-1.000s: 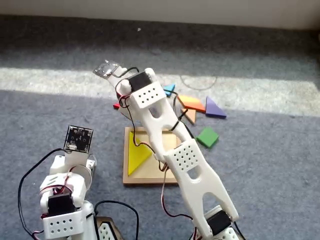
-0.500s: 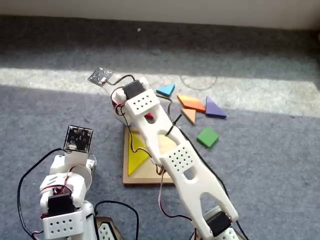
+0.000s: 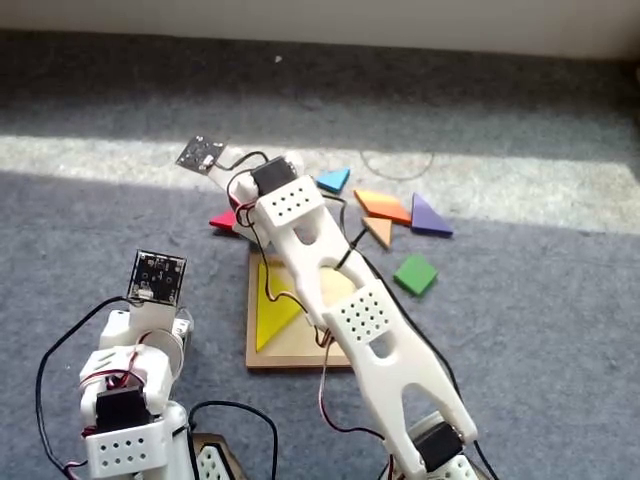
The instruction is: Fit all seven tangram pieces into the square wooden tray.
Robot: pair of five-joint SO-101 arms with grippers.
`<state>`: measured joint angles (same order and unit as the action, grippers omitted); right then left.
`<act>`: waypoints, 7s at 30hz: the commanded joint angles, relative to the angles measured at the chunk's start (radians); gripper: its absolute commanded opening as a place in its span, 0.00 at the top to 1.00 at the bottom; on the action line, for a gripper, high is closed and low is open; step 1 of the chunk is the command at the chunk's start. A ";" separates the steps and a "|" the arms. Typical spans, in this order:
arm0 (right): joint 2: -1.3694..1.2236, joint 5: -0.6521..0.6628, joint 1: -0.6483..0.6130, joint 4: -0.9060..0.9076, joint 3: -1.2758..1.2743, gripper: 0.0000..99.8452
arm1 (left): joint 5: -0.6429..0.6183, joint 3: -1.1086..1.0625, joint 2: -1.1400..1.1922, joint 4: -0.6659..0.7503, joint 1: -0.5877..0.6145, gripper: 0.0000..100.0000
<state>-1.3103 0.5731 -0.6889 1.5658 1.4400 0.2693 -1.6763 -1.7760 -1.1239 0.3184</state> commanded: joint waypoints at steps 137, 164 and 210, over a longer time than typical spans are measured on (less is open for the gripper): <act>2.121 -0.446 0.687 -0.903 -2.614 0.99 | 0.707 2.155 2.456 -0.040 -0.351 0.70; 2.121 -0.445 0.685 -0.903 -2.614 0.99 | 0.905 2.379 2.747 -0.261 -0.367 0.80; 2.120 -0.445 0.685 -0.903 -2.615 0.99 | 0.970 2.835 2.760 -0.500 -0.352 0.68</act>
<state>0.7841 0.1297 -0.0077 0.6820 -1.1807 1.2206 1.1178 0.9981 -1.6379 -0.0238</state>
